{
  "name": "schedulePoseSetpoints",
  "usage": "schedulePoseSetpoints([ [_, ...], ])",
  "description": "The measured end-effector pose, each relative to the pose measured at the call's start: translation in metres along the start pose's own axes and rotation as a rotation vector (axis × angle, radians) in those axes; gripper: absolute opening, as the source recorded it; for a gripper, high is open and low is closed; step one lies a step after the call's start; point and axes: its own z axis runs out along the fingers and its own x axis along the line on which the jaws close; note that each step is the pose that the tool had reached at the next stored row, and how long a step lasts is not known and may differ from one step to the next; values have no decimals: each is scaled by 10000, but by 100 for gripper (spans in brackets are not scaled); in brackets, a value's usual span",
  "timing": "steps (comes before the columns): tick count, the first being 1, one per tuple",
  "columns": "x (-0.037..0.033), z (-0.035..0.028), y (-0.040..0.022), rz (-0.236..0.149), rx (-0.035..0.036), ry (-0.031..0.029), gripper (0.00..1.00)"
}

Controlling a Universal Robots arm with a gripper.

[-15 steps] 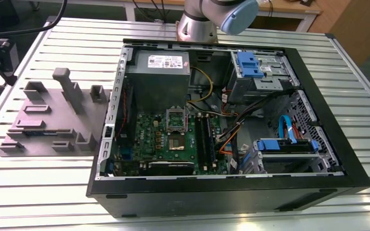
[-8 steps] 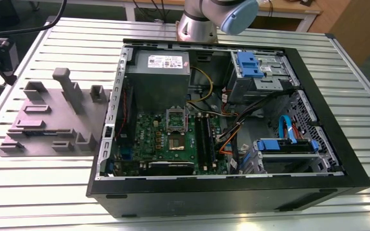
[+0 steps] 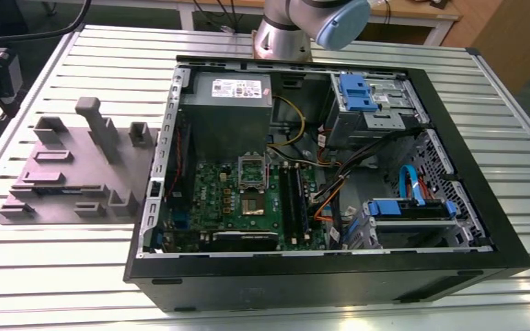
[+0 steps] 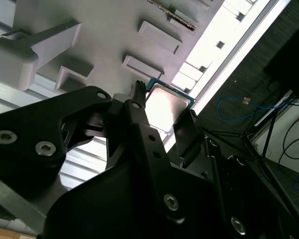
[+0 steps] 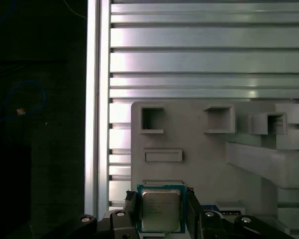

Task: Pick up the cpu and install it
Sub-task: 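Pick up the cpu and move it towards the insertion slot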

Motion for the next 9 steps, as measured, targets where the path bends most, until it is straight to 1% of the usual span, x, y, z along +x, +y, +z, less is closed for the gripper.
schedulePoseSetpoints([
  [9,0,-4,0,0,1,2,47],
])
